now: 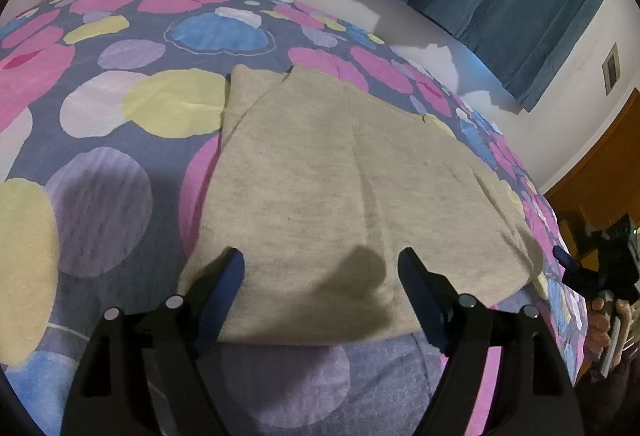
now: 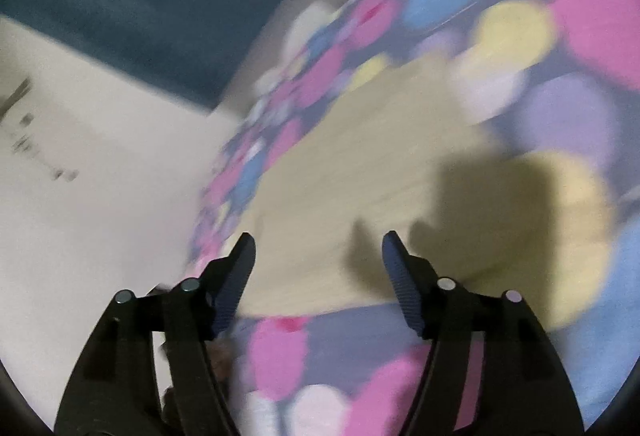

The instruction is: Fold small clothes

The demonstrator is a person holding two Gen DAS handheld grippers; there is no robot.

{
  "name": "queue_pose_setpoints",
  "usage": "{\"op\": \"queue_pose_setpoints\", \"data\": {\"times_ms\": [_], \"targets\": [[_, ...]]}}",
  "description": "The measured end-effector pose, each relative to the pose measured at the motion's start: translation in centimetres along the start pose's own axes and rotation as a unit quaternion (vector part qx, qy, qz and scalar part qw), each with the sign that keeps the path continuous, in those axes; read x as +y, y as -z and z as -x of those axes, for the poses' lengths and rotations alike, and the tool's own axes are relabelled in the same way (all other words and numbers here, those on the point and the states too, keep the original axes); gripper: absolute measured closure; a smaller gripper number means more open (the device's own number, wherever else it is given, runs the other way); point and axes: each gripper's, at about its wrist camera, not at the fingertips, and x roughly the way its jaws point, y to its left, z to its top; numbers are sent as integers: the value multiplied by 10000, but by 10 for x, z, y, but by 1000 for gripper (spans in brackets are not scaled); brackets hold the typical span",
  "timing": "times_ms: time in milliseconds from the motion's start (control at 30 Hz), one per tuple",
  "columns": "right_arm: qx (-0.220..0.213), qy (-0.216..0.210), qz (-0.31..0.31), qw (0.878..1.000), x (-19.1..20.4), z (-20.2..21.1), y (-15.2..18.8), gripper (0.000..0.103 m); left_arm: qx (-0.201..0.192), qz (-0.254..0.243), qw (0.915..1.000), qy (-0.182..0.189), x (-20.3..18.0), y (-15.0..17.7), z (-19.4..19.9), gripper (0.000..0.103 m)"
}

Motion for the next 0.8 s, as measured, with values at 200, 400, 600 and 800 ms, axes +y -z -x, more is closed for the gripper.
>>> {"op": "queue_pose_setpoints", "data": {"times_ms": [200,400,600,800], "targets": [[870,-383,204,9953,33,-81,22,35,1,-8,10000,-3,0,0,1,24],[1502,-179,139,9884,24,-128,45,35,0,22,10000,34,0,-1,1,24],[1339,-234,476,9896,22,-128,49,36,7,-16,10000,66,-3,-2,-1,20],[1152,-235,794,9899,26,-126,57,36,20,-42,10000,39,-4,-2,-2,19]]}}
